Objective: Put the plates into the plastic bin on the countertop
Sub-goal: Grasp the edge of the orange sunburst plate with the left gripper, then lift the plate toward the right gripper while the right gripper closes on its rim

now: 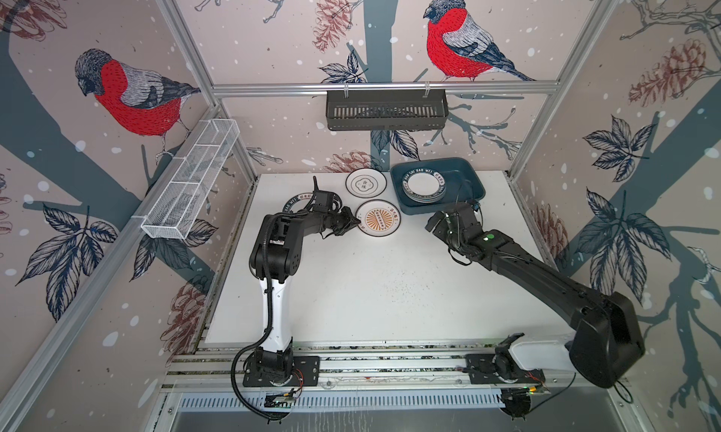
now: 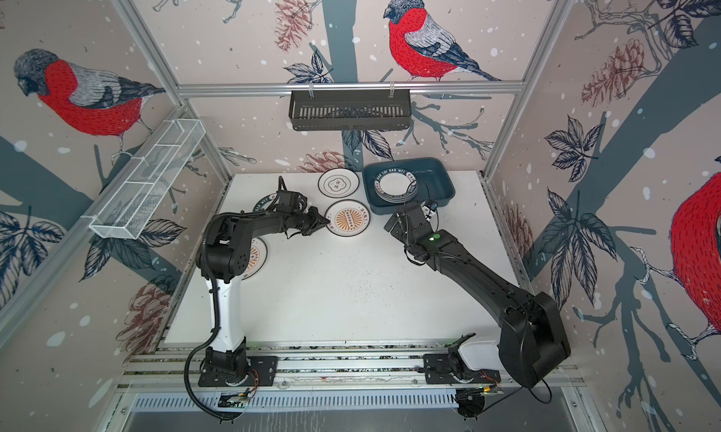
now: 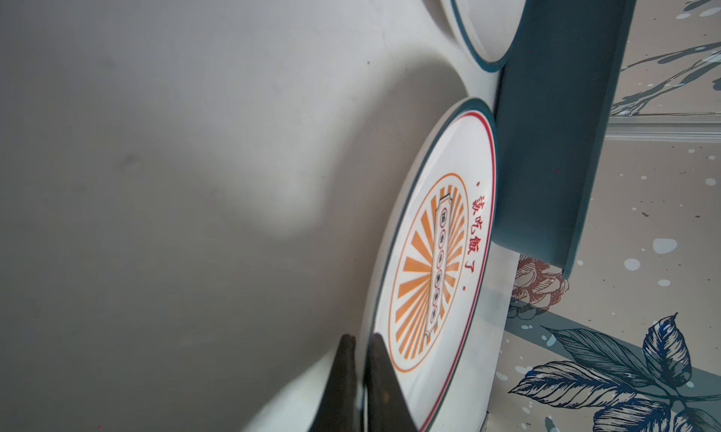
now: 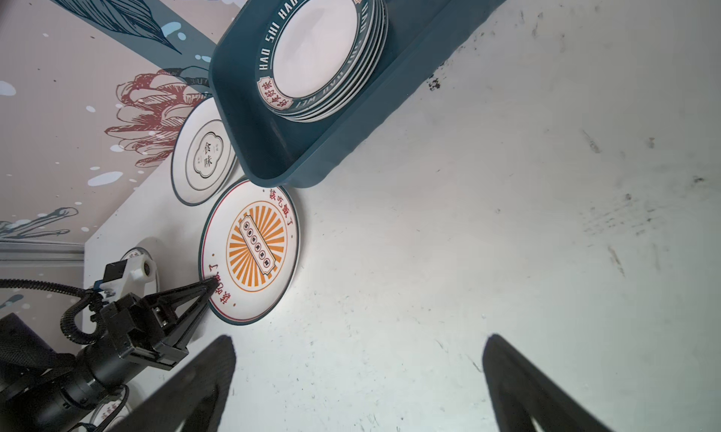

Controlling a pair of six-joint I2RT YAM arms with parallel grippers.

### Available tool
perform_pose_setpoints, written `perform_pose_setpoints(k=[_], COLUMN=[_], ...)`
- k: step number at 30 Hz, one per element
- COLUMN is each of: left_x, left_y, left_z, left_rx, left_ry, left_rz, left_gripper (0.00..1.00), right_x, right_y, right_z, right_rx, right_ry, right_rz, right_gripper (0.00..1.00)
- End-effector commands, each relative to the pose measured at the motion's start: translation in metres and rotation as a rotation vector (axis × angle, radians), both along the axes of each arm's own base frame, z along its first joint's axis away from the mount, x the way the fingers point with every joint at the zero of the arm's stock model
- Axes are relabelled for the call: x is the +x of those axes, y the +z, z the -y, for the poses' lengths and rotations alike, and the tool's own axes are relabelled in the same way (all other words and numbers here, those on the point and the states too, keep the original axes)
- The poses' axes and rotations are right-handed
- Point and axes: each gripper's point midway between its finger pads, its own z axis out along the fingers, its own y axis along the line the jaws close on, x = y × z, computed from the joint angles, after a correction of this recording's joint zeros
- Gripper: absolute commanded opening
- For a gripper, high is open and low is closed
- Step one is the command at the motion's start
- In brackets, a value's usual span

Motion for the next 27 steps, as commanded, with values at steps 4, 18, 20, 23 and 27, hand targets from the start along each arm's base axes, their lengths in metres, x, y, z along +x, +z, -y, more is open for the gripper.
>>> perform_pose_setpoints(k=[4, 18, 20, 23, 27], left_x=[-0.012, -0.038, -0.041, -0.043, -0.044], left_y=[0.018, 0.110, 0.125, 0.145, 0.170], left_z=[-0.015, -0.029, -0.026, -0.016, 0.011], left_rx=[0.047, 0.005, -0.003, -0.029, -0.063], left_ry=[0.037, 0.095, 0.097, 0.067, 0.003], left_rz=[-0.003, 0.110, 0.128, 0.153, 0.191], left_gripper=[0.00, 0.00, 0.00, 0.00, 0.00], right_x=[0.010, 0.063, 0.068, 0.074, 0.075], right_y=[0.019, 0.050, 0.050, 0.048, 0.050], right_z=[-0.021, -0.071, -0.078, -0.082, -0.083], right_rx=[0.123, 0.320, 0.313, 0.278, 0.337], right_ry=[0.072, 0.449, 0.517, 0.571, 0.635], right_rz=[0.118, 0.204, 0.179, 0.153, 0.161], right_gripper=[1.00, 1.00, 1.00, 0.99, 0.95])
